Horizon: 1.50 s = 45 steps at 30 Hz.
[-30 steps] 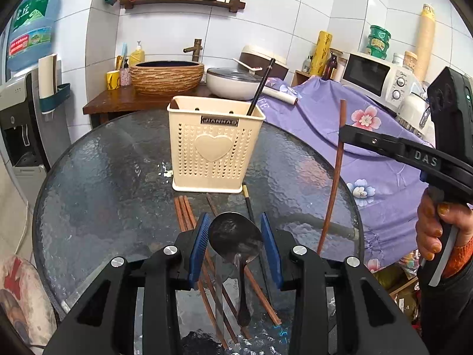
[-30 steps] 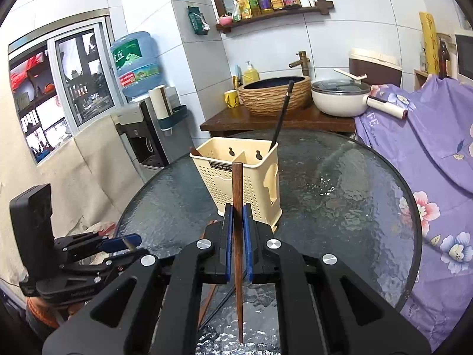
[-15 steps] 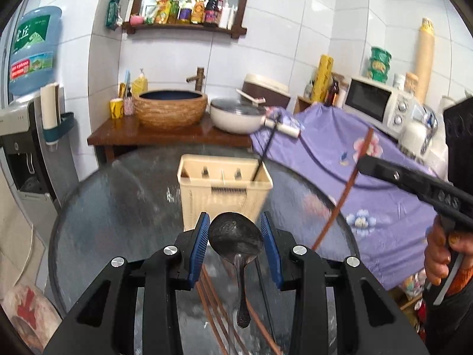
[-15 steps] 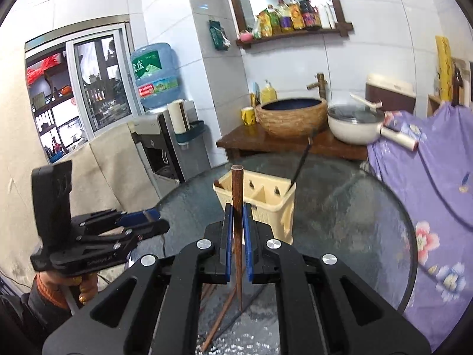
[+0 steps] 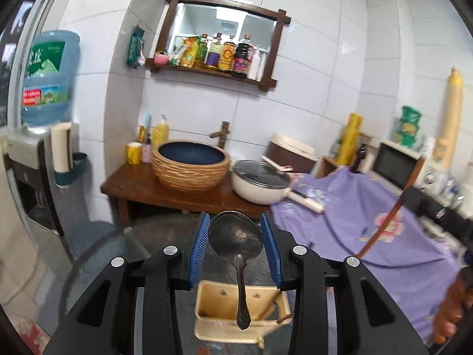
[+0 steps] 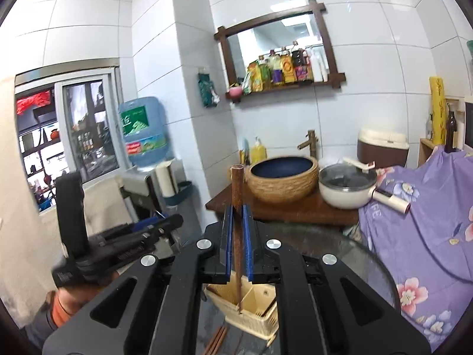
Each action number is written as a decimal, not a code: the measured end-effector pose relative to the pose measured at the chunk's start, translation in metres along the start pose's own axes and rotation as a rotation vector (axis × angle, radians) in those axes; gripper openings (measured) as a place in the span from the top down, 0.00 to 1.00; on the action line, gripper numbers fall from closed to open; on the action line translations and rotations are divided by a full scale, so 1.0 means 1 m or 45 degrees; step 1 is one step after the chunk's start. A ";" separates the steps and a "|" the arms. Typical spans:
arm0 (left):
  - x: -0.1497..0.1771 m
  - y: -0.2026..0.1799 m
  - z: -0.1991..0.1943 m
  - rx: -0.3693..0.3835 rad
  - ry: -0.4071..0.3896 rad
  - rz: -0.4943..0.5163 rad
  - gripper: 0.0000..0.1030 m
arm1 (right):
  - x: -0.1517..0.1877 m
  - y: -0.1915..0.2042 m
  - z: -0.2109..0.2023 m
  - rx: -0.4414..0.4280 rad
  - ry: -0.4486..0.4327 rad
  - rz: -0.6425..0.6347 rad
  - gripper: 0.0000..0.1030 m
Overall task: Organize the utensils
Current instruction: 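Lower the spoon and chopstick into the cream holder and open both grippers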
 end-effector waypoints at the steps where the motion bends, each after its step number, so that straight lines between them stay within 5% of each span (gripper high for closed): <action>1: 0.006 0.000 0.008 -0.004 0.012 -0.006 0.66 | -0.001 -0.002 0.006 0.024 -0.014 -0.014 0.93; 8: 0.061 0.017 0.042 -0.075 0.069 -0.036 0.66 | 0.054 -0.017 0.042 0.127 0.015 -0.070 0.93; 13: 0.077 0.025 0.042 -0.102 0.009 -0.003 0.66 | 0.095 -0.030 0.055 0.157 0.080 -0.024 0.93; 16: 0.070 0.028 0.043 -0.058 0.032 -0.097 0.66 | 0.108 -0.037 0.058 0.163 0.101 0.003 0.93; 25: 0.014 0.012 0.032 -0.066 -0.144 -0.022 0.66 | 0.103 -0.041 0.058 0.155 0.088 0.010 0.93; 45: 0.132 0.020 0.064 -0.054 0.120 0.012 0.66 | 0.140 -0.044 0.053 0.153 0.147 0.023 0.93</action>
Point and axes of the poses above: each gripper's, at about its wrist camera, not at the fingertips, and z roughly the way its jaws point, y to its left, x to its underside, the point moved 9 cm from there along z, roughly the way its jaws point, and after that the axes turned 12 degrees about -y, right-handed, at the moved point
